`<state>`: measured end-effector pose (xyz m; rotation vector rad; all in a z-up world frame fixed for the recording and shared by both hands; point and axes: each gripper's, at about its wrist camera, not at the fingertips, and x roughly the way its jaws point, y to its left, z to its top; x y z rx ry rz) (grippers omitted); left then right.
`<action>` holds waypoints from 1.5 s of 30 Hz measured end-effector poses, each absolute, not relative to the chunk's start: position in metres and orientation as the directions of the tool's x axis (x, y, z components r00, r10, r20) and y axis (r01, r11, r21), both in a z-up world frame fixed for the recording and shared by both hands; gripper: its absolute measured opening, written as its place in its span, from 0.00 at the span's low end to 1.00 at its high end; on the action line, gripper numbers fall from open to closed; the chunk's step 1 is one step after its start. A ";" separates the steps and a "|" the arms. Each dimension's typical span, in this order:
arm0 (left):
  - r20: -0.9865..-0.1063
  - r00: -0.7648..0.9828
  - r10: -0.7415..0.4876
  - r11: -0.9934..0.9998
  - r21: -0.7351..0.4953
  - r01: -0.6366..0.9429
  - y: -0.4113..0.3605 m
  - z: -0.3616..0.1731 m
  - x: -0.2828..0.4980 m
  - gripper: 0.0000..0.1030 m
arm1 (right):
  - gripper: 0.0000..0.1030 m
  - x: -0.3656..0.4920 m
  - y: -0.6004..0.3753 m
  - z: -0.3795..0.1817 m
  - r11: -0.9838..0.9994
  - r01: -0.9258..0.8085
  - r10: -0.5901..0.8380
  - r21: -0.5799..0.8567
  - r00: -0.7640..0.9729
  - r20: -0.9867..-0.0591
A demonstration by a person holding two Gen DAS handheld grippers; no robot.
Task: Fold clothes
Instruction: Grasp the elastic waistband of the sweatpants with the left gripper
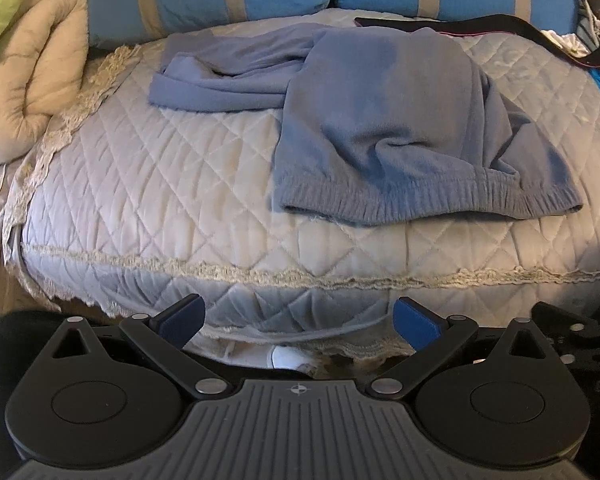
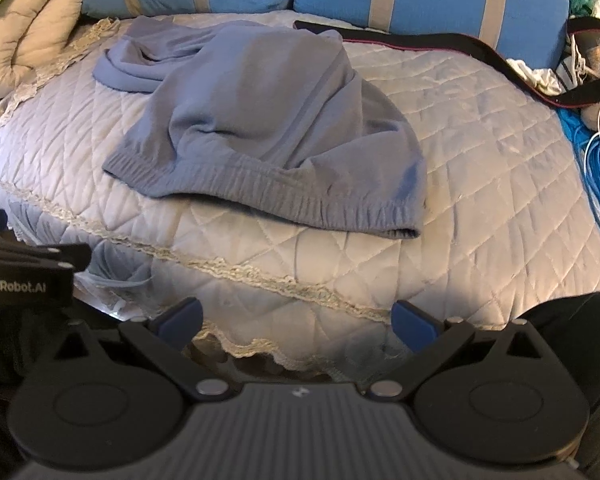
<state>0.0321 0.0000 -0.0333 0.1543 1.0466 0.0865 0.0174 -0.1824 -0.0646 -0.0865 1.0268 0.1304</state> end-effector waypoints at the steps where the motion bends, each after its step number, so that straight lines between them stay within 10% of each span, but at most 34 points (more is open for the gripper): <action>1: -0.846 0.517 0.135 0.985 0.173 0.026 0.000 -0.032 0.034 1.00 | 1.00 0.018 -0.184 -0.065 0.989 -0.150 0.065 -0.015 0.515 -0.854; 17: -0.645 0.761 -0.076 0.676 0.527 0.514 -0.015 -0.041 0.039 1.00 | 1.00 0.024 -0.211 -0.063 0.985 -0.166 0.067 -0.043 0.601 -0.797; 28: -0.496 0.857 0.136 0.160 0.865 0.475 -0.025 -0.126 0.041 0.97 | 1.00 0.020 -0.209 -0.063 0.983 -0.177 0.070 -0.049 0.608 -0.791; 45: -0.304 0.949 0.083 -0.182 0.932 0.314 -0.030 -0.176 0.033 0.94 | 1.00 0.015 -0.205 -0.058 0.980 -0.195 0.087 -0.048 0.628 -0.774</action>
